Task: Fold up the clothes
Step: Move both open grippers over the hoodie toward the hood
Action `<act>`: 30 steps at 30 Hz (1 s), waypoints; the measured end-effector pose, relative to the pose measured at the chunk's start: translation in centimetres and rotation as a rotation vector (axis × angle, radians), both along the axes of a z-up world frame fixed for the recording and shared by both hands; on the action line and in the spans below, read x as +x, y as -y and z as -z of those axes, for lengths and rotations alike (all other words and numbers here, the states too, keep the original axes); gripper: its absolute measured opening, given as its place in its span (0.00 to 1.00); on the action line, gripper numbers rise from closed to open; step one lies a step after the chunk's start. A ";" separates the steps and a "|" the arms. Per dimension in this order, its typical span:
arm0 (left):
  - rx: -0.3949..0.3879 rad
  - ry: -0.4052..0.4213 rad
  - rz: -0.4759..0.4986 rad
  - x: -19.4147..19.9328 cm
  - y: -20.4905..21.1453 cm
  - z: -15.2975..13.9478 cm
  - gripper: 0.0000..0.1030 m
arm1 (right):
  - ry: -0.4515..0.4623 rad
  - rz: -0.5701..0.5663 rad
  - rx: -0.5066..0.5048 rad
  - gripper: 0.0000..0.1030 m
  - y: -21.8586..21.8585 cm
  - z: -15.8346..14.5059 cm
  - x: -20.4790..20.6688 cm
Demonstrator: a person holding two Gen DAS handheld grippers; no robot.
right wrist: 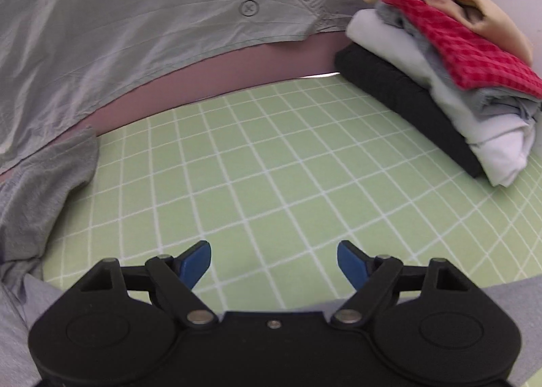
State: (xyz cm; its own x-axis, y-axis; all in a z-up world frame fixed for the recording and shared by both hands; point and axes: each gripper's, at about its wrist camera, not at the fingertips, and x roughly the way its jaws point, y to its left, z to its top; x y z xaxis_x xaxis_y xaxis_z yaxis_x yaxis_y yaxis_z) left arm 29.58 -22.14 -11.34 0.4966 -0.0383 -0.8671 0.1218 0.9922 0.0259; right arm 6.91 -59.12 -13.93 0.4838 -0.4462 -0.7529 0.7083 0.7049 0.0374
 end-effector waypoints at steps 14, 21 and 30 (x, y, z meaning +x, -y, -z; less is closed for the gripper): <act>-0.081 -0.077 0.162 8.9 7.8 4.0 1.00 | 0.165 -0.090 0.189 0.83 -3.3 -2.1 15.4; -0.009 -0.070 0.138 8.7 8.0 5.9 1.00 | 0.091 -0.109 0.201 0.84 -4.0 -0.4 18.2; 0.178 0.078 0.175 7.9 9.3 5.9 1.00 | -0.154 -0.095 0.003 0.83 -4.0 0.8 17.7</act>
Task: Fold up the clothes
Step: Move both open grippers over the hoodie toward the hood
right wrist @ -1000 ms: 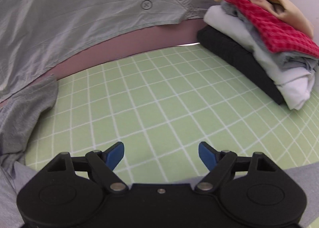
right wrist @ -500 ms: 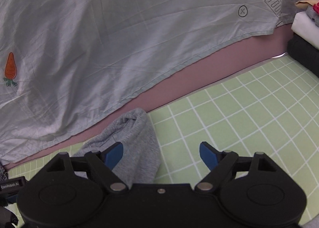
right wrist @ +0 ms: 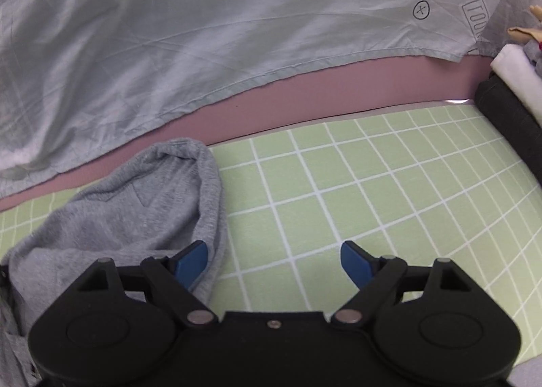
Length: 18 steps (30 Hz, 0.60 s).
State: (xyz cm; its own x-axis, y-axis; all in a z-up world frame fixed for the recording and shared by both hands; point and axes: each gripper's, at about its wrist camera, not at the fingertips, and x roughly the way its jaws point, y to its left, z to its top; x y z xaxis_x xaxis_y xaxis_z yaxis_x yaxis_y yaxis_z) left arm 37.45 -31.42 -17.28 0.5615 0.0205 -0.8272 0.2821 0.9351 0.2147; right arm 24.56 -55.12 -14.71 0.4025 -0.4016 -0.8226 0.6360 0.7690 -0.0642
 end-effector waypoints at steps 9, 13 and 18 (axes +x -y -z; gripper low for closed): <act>-0.003 0.016 0.005 0.3 0.3 -0.5 1.00 | 0.162 0.002 0.128 0.83 1.8 -1.2 -0.2; -0.021 -0.002 0.008 0.5 0.3 -0.3 1.00 | 0.056 -0.065 0.070 0.83 0.4 -0.1 2.0; -0.004 0.010 -0.071 0.9 -0.7 -0.3 1.00 | -0.004 -0.074 -0.004 0.83 0.1 0.1 2.5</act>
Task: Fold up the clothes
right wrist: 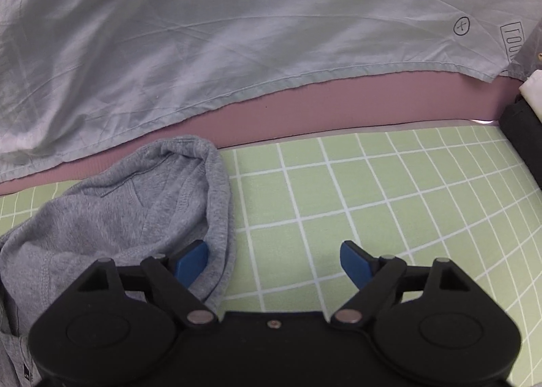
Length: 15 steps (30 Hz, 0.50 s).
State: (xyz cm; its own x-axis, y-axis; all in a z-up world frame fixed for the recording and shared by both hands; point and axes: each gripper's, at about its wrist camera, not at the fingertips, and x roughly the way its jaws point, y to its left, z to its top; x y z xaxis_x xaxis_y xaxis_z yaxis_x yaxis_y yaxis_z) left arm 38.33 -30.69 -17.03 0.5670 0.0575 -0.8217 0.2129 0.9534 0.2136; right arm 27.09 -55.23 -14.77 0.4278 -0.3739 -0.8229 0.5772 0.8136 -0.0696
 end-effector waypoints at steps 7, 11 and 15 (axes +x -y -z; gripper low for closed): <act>-0.021 0.067 -0.135 -0.4 -3.3 -1.5 1.00 | -0.062 0.083 -0.289 0.59 3.1 -2.5 -0.4; -0.013 0.060 -0.124 -0.6 -3.1 -1.2 0.99 | 0.102 0.037 -0.064 0.79 3.9 -4.2 -0.7; -0.021 0.049 -0.098 -0.4 -2.9 -1.1 1.00 | 0.111 -0.026 0.053 0.81 1.8 -2.9 0.6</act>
